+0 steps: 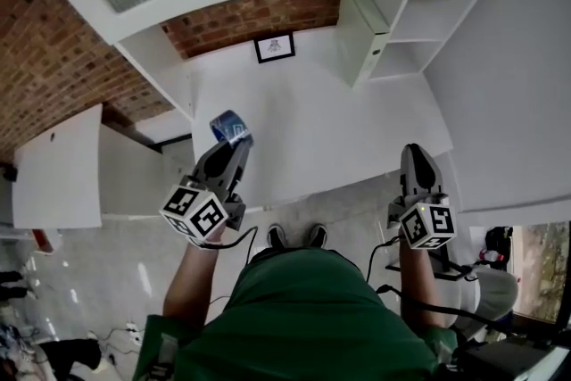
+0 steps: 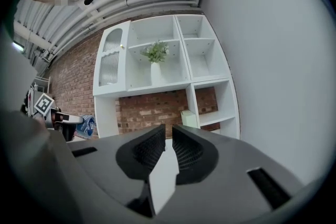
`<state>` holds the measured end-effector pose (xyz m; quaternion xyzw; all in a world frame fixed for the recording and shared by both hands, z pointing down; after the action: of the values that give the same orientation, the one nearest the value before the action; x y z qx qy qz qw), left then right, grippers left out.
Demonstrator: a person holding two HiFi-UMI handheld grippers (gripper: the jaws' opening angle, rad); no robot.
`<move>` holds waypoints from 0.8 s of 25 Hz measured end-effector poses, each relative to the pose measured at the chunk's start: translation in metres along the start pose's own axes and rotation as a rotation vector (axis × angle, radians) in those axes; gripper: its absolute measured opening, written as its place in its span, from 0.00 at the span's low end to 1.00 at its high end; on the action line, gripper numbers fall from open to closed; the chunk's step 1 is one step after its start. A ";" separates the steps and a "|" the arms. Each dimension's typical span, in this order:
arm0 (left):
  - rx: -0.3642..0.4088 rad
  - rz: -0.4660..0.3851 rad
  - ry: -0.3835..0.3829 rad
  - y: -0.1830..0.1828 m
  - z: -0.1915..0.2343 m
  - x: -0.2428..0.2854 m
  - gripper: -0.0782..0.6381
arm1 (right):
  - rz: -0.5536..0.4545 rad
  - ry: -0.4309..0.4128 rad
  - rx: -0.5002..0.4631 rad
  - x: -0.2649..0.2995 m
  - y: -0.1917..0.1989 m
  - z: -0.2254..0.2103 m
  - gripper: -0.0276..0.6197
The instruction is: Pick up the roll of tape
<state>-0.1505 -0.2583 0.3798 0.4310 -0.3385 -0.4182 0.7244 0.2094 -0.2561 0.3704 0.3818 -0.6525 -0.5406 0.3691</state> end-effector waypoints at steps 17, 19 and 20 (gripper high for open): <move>0.015 -0.103 -0.066 -0.029 -0.004 -0.032 0.20 | -0.078 -0.090 -0.175 0.018 -0.044 0.044 0.10; 0.024 -0.100 -0.060 -0.027 -0.008 -0.029 0.20 | -0.073 -0.099 -0.193 0.020 -0.045 0.045 0.10; 0.027 -0.100 -0.059 -0.025 -0.010 -0.028 0.20 | -0.071 -0.104 -0.197 0.020 -0.045 0.045 0.10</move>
<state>-0.1620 -0.2373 0.3493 0.4445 -0.3436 -0.4617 0.6864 0.1645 -0.2601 0.3212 0.3381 -0.6006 -0.6339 0.3509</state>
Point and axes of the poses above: the fingertips, and each gripper's own axes: x forward along the fingers, z to its left, y out of its underside, the point moved 2 cm from there along -x, backward along the fingers, and after that the axes turned 8 degrees about -y, right-handed, at the moved point
